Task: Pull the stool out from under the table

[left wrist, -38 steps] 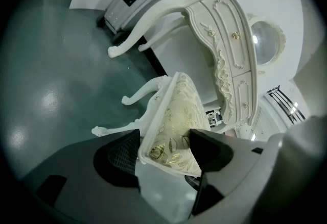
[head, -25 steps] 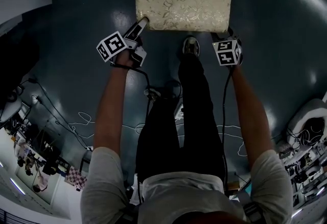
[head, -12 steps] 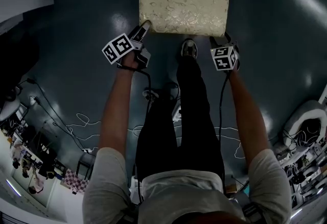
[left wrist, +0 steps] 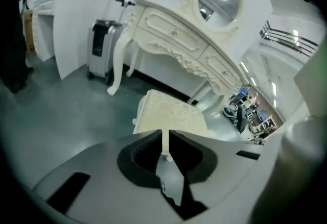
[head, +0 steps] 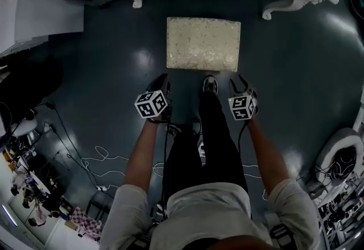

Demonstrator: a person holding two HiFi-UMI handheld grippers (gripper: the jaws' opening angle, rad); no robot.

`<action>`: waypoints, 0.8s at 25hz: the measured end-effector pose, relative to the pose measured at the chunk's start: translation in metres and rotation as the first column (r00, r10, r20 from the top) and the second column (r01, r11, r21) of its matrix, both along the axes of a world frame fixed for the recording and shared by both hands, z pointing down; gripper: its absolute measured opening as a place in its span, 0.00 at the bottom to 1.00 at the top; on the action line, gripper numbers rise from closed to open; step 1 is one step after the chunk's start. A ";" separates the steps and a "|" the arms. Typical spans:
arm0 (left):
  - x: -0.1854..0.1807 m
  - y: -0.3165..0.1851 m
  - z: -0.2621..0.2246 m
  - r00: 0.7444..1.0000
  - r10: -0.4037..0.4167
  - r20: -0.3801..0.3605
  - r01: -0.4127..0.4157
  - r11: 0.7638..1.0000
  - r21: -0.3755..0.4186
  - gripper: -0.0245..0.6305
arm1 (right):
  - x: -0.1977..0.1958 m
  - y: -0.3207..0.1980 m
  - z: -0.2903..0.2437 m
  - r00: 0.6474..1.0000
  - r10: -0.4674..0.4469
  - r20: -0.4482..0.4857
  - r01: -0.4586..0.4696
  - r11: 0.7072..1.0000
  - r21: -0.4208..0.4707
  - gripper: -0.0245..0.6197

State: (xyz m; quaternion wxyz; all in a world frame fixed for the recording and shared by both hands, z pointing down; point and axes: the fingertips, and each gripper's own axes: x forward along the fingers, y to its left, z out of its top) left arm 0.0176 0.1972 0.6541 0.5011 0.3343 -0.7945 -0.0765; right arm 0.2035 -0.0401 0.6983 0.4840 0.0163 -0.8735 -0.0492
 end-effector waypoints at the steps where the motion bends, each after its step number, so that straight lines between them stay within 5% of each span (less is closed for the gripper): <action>1: -0.001 -0.005 -0.022 0.999 0.007 0.040 -0.007 1.000 0.002 0.11 | -0.011 0.002 -0.023 0.999 0.010 0.039 -0.009 1.000 -0.006 0.31; 9: 0.028 -0.048 -0.154 0.986 0.019 0.164 -0.018 1.000 -0.005 0.10 | -0.061 0.011 -0.193 0.967 0.049 0.252 -0.020 0.993 -0.118 0.18; 20: -0.003 -0.113 -0.270 0.943 0.071 0.324 -0.080 0.997 0.014 0.10 | -0.112 0.018 -0.291 0.940 -0.128 0.316 0.172 0.979 -0.114 0.09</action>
